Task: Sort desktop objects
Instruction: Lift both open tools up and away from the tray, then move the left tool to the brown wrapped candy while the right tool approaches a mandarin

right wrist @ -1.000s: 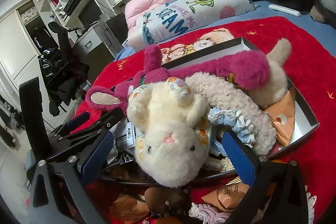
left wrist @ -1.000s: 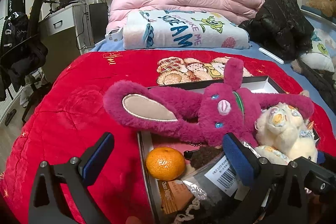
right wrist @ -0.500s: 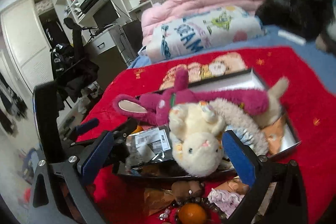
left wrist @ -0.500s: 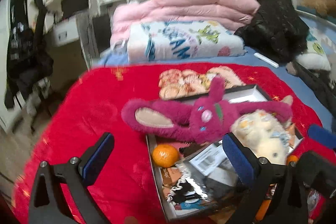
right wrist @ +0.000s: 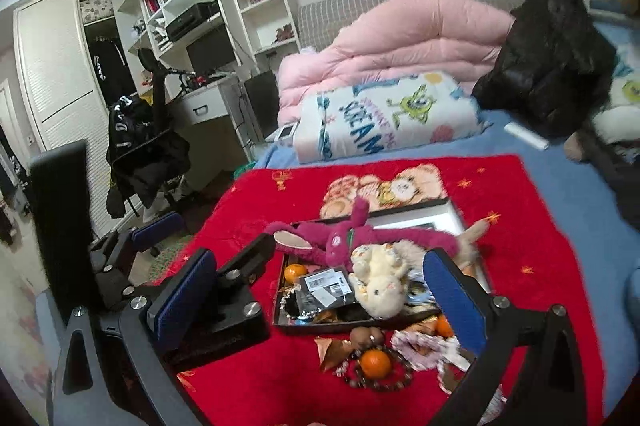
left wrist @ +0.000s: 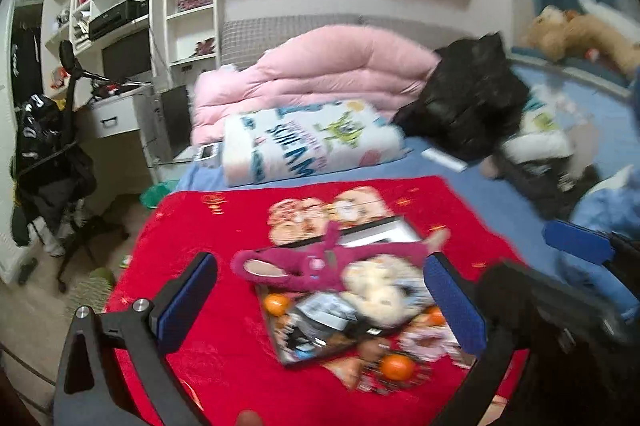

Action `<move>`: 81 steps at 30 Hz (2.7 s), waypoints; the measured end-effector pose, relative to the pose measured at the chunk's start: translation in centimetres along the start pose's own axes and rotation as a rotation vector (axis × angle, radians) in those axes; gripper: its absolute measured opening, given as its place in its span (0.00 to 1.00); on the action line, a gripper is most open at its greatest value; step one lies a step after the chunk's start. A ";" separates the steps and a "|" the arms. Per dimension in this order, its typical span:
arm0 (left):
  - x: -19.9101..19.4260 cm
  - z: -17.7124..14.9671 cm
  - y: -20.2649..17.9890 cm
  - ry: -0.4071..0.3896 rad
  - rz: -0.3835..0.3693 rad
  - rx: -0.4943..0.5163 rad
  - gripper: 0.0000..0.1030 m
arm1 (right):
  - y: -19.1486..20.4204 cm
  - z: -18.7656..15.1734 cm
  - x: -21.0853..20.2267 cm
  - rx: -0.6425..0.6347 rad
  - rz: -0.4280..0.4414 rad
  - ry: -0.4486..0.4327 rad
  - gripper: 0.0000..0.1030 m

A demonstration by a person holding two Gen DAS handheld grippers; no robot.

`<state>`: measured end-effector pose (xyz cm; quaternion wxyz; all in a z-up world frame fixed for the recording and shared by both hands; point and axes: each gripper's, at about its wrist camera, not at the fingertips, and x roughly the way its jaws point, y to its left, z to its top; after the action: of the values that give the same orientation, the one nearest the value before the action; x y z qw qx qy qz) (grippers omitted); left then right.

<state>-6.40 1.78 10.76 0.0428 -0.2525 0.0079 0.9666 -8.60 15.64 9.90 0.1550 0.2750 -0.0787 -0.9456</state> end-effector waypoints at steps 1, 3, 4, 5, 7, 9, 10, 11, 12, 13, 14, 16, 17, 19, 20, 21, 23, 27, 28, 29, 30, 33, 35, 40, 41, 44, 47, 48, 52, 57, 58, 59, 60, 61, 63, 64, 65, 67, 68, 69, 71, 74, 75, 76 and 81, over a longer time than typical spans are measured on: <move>-1.2 -0.2 -0.6 -0.005 -0.008 0.020 1.00 | 0.3 0.2 -1.5 -0.008 -0.030 -0.006 1.00; -3.2 -0.7 -1.6 -0.019 0.025 0.055 1.00 | 0.7 0.2 -3.5 -0.027 -0.085 -0.001 1.00; -4.1 -1.1 -2.0 -0.020 0.051 0.059 1.00 | 0.9 -0.1 -4.6 -0.040 -0.108 0.008 1.00; -5.2 -1.5 -2.3 -0.018 0.049 0.048 1.00 | 0.9 -0.4 -5.5 -0.047 -0.115 0.017 1.00; -6.3 -2.1 -2.5 0.001 0.008 0.019 1.00 | 0.6 -0.8 -7.3 -0.024 -0.121 -0.003 1.00; -6.8 -2.6 -2.7 0.011 -0.014 0.009 1.00 | -0.1 -1.2 -8.7 -0.002 -0.121 -0.022 1.00; -7.2 -2.8 -2.9 0.006 -0.009 0.013 1.00 | -0.6 -1.3 -9.2 -0.003 -0.126 -0.020 1.00; -7.2 -3.0 -3.1 0.001 0.001 0.020 1.00 | -1.0 -1.5 -9.5 -0.003 -0.141 -0.019 1.00; -7.3 -3.1 -3.2 0.000 0.007 0.028 1.00 | -1.4 -1.5 -9.8 0.003 -0.154 -0.021 1.00; -7.0 -3.2 -3.3 0.009 0.003 0.038 1.00 | -2.1 -1.6 -10.0 0.025 -0.169 -0.024 1.00; -6.6 -3.3 -3.3 0.024 -0.004 0.045 1.00 | -2.9 -1.7 -10.1 0.055 -0.172 -0.025 1.00; -5.8 -3.7 -2.9 0.033 -0.001 0.029 1.00 | -4.1 -2.1 -9.9 0.096 -0.151 -0.031 1.00; -5.4 -3.8 -2.8 0.035 -0.002 0.022 1.00 | -4.6 -2.4 -9.8 0.106 -0.147 -0.035 1.00; -4.1 -4.4 -2.1 0.055 -0.006 0.002 1.00 | -5.8 -3.4 -9.3 0.114 -0.154 -0.039 1.00; -3.4 -4.7 -1.9 0.069 -0.003 -0.004 1.00 | -6.3 -3.9 -8.9 0.119 -0.157 -0.040 1.00; -2.7 -5.1 -1.5 0.084 0.002 -0.011 1.00 | -6.9 -4.3 -8.4 0.129 -0.159 -0.038 1.00; -1.2 -5.9 -0.8 0.117 0.017 -0.032 1.00 | -8.1 -5.1 -7.4 0.162 -0.159 -0.029 1.00; 0.9 -7.4 0.2 0.148 0.000 -0.056 1.00 | -9.9 -6.2 -6.4 0.221 -0.147 -0.042 1.00; 1.3 -7.8 0.2 0.154 -0.004 -0.057 1.00 | -10.2 -6.5 -6.2 0.223 -0.143 -0.046 1.00; 1.6 -8.2 0.3 0.159 -0.009 -0.060 1.00 | -10.4 -6.6 -5.9 0.219 -0.142 -0.046 1.00; 2.0 -8.6 0.4 0.166 -0.015 -0.063 1.00 | -10.6 -6.7 -5.7 0.216 -0.146 -0.046 1.00; 3.3 -9.9 0.6 0.206 -0.022 -0.070 1.00 | -11.5 -7.5 -4.5 0.234 -0.151 -0.031 1.00; 4.2 -10.8 0.5 0.240 -0.023 -0.070 1.00 | -11.9 -8.1 -3.6 0.256 -0.132 -0.005 1.00; 5.8 -13.0 -0.9 0.300 -0.034 -0.038 1.00 | -11.9 -9.3 -1.9 0.212 -0.154 0.061 1.00; 6.0 -13.2 -1.0 0.302 -0.034 -0.035 1.00 | -12.2 -9.5 -1.8 0.218 -0.161 0.064 1.00; 6.8 -13.9 -1.4 0.309 -0.035 -0.042 1.00 | -13.4 -10.1 -1.3 0.251 -0.150 0.078 1.00; 8.1 -14.7 -1.6 0.333 -0.064 -0.072 1.00 | -14.7 -11.2 0.0 0.272 -0.171 0.128 1.00; 8.5 -14.9 -1.8 0.339 -0.069 -0.075 1.00 | -15.2 -11.6 0.5 0.294 -0.165 0.147 1.00; 10.3 -15.1 -2.3 0.350 -0.075 -0.079 1.00 | -15.8 -12.6 2.3 0.327 -0.155 0.186 1.00; 12.3 -15.2 -1.8 0.339 -0.028 -0.062 1.00 | -14.6 -12.8 4.9 0.242 -0.176 0.204 1.00; 12.7 -15.5 -1.5 0.350 -0.016 -0.066 1.00 | -14.3 -13.0 5.5 0.230 -0.170 0.209 0.99; 13.1 -15.8 -1.2 0.362 -0.006 -0.071 1.00 | -14.2 -13.2 6.0 0.227 -0.162 0.216 0.98; 13.4 -16.0 -0.9 0.369 0.002 -0.075 1.00 | -14.0 -13.3 6.6 0.225 -0.146 0.224 0.95; 13.7 -16.3 -0.5 0.382 0.019 -0.080 1.00 | -13.8 -13.5 7.2 0.223 -0.124 0.228 0.92; 14.2 -16.7 0.1 0.395 0.043 -0.086 1.00 | -13.2 -13.9 8.3 0.217 -0.088 0.244 0.87; 14.5 -16.8 0.4 0.398 0.055 -0.089 1.00 | -12.8 -14.2 8.9 0.217 -0.071 0.255 0.84; 14.6 -16.9 0.6 0.400 0.060 -0.089 1.00 | -12.3 -14.4 9.4 0.217 -0.051 0.265 0.84; 14.9 -17.0 0.8 0.404 0.069 -0.077 1.00 | -11.3 -14.9 10.5 0.211 0.001 0.282 0.80; 15.2 -17.1 0.8 0.407 0.069 -0.064 1.00 | -10.8 -15.1 11.0 0.202 0.017 0.291 0.80; 15.4 -17.2 0.8 0.408 0.067 -0.055 1.00 | -10.2 -15.3 11.5 0.189 0.030 0.299 0.80; 15.8 -17.3 0.5 0.409 0.066 -0.042 1.00 | -9.2 -15.5 12.4 0.164 0.047 0.315 0.79; 16.7 -17.9 0.5 0.426 0.053 -0.023 1.00 | -8.7 -15.8 13.7 0.169 0.067 0.332 0.76; 16.9 -18.0 0.6 0.426 0.047 -0.029 1.00 | -8.5 -15.9 14.0 0.172 0.075 0.339 0.74; 17.0 -18.1 0.6 0.422 0.042 -0.032 1.00 | -8.5 -16.0 14.4 0.178 0.083 0.343 0.73; 18.1 -18.2 0.4 0.427 0.016 -0.041 1.00 | -8.9 -16.2 16.0 0.214 0.105 0.373 0.56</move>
<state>-13.24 2.13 -13.98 0.0274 -0.4523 -0.0011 0.8914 -14.83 17.57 -13.70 0.1860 0.4557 -0.1628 -0.8551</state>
